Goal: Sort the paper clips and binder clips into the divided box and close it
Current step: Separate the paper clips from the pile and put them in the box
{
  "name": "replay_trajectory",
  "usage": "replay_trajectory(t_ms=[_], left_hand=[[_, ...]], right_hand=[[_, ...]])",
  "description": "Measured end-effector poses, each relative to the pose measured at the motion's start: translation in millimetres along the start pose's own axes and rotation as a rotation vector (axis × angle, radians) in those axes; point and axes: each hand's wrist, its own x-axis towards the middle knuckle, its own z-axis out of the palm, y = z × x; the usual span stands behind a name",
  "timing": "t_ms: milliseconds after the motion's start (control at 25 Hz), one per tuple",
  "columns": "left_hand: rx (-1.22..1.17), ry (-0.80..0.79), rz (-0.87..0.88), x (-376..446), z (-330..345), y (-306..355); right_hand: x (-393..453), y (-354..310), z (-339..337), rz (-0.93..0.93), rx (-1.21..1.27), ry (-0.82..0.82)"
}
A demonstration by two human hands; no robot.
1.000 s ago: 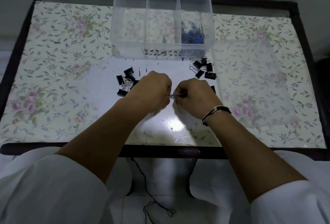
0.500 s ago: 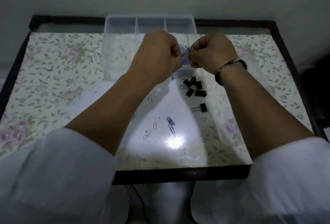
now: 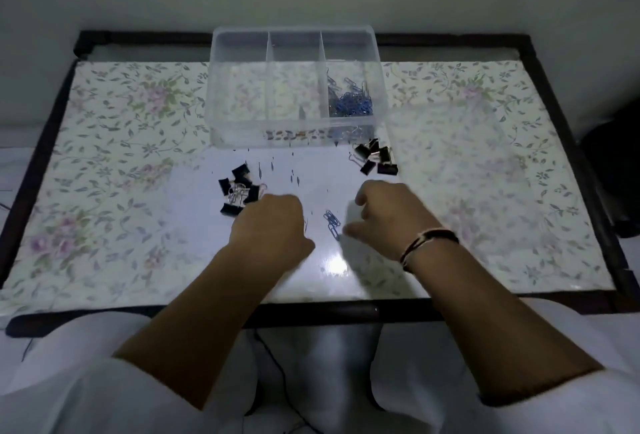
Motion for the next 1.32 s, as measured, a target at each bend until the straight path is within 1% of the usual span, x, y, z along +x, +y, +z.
replay_trajectory(t_ms=[80, 240, 320, 400, 600, 720, 880, 1000, 1080, 1160, 1200, 1240, 1320], left_hand=[[0.015, 0.005, -0.039, -3, 17, -3], [-0.077, 0.111, -0.021, 7, 24, 1], [-0.082, 0.164, -0.011, 14, 26, 2], [-0.077, 0.181, -0.004, 19, 26, 4], [-0.115, 0.115, -0.026, 26, 23, 8], [-0.134, 0.066, -0.032, 31, 24, 8], [-0.067, 0.082, 0.023, 30, 26, 9], [-0.134, 0.093, 0.032, 33, 19, 6], [-0.294, 0.139, 0.02, 37, 4, 5], [-0.48, 0.254, 0.058, 40, -20, 11], [-0.549, 0.327, 0.096, 45, -34, 16], [-0.59, 0.392, 0.128, 52, -47, 22], [-0.579, 0.47, 0.162, 72, -67, 32]], right_hand=[[7, -3, 23, -0.067, -0.073, -0.037], [25, -5, 40, -0.163, -0.104, 0.043], [29, -4, 44, -0.192, -0.118, 0.077], [32, -4, 44, -0.207, -0.13, 0.084], [39, -1, 44, -0.17, -0.047, -0.003], [39, -1, 46, -0.177, -0.061, -0.003], [38, -2, 44, -0.202, -0.103, -0.023], [37, -4, 26, -0.195, -0.076, -0.042], [40, -5, -3, -0.179, 0.065, 0.02], [49, -3, -40, -0.145, 0.257, 0.189], [58, -2, -57, -0.132, 0.295, 0.287], [69, -2, -71, -0.124, 0.279, 0.361], [97, -5, -89, -0.105, 0.166, 0.415]])
